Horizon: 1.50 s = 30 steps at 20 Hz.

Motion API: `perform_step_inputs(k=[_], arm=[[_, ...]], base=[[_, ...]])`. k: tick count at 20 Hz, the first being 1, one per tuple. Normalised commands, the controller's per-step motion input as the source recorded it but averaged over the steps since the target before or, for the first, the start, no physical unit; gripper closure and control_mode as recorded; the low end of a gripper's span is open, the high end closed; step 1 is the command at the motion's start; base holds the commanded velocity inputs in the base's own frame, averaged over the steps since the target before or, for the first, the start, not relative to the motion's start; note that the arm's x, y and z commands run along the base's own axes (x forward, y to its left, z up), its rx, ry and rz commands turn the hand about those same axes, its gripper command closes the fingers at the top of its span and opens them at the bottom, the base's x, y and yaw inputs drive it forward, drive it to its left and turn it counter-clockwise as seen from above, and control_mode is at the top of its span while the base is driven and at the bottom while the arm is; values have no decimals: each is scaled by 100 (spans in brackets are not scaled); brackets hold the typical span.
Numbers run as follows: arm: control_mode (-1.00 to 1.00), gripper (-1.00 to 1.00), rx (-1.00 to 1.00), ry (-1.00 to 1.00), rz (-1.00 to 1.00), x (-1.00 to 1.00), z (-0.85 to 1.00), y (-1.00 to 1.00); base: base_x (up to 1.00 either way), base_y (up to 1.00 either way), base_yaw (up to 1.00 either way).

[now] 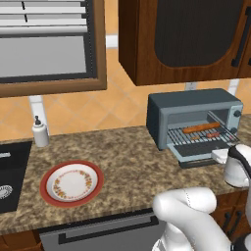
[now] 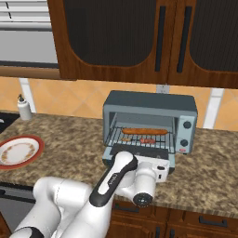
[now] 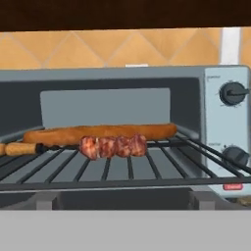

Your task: Pick up the kebab skewer and baguette bread, and place them inside the toaster oven. Close the toaster oven door and start by setting the timer.

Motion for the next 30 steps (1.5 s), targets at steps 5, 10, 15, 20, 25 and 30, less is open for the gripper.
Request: perform_step_inputs(k=[5,10,15,20,25,30], arm=[[-100,-100,0,0,0,12,4,6],[-100,-100,0,6,0,17,5,0],[-100,-100,0,6,0,12,1,5],[-100,-100,0,8,0,20,0,10],[-100,-100,0,9,0,7,0,2],[-100,-100,0,4,0,4,0,0]], base=[[0,0,0],[0,0,0],[0,0,0],[0,0,0],[0,0,0],[0,0,0]])
